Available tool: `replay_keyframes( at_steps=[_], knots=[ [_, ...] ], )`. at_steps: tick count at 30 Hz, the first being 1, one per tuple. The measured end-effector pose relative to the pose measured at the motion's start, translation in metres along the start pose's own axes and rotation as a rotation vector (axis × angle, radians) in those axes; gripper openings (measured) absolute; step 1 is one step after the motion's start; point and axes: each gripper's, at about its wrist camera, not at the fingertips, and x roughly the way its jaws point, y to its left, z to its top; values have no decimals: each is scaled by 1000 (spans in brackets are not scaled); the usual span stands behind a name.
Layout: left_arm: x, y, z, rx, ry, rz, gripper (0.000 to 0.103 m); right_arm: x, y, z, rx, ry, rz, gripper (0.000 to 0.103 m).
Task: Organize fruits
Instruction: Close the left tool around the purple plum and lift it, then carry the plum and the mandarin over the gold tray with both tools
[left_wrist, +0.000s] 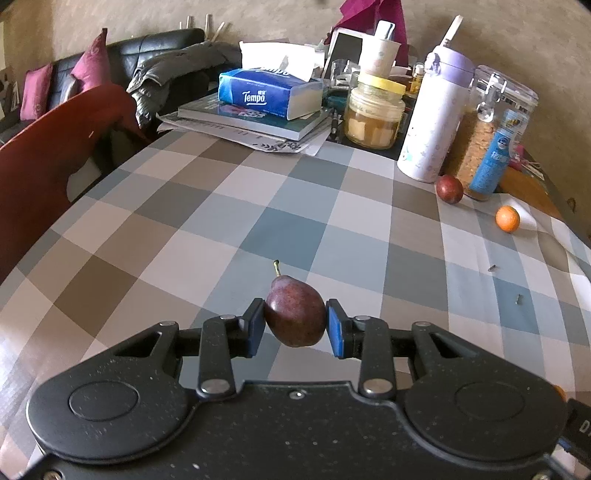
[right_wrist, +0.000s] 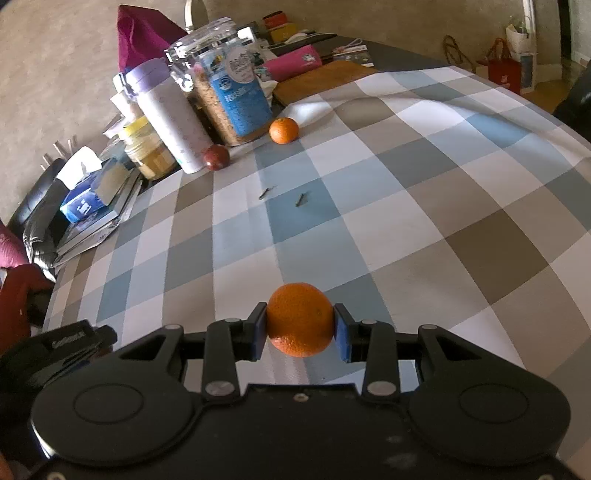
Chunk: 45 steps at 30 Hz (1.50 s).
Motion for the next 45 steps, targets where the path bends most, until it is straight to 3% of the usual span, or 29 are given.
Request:
replay_keyframes(
  at_steps=[8, 16, 21, 26, 32, 37, 45],
  knots=[
    [-11, -7, -5, 46, -50, 15, 44, 4, 1, -2, -18, -10, -24, 38],
    [-26, -23, -9, 115, -107, 11, 44, -1, 5, -3, -58, -74, -19, 38],
    [-46, -16, -11, 101, -50, -79, 44, -9, 2, -1, -54, -112, 35, 38],
    [-64, -4, -17, 82, 42, -100, 44, -13, 6, 0, -82, -133, 29, 38],
    [-74, 14, -25, 30, 236, -114, 44, -32, 9, 3, -105, -79, 35, 38],
    [-109, 15, -42, 93, 215, -115, 44, -66, 2, -2, -109, -60, 82, 38],
    [-165, 4, -75, 196, 180, -185, 44, -129, -22, -35, -121, -81, 155, 38]
  ],
)
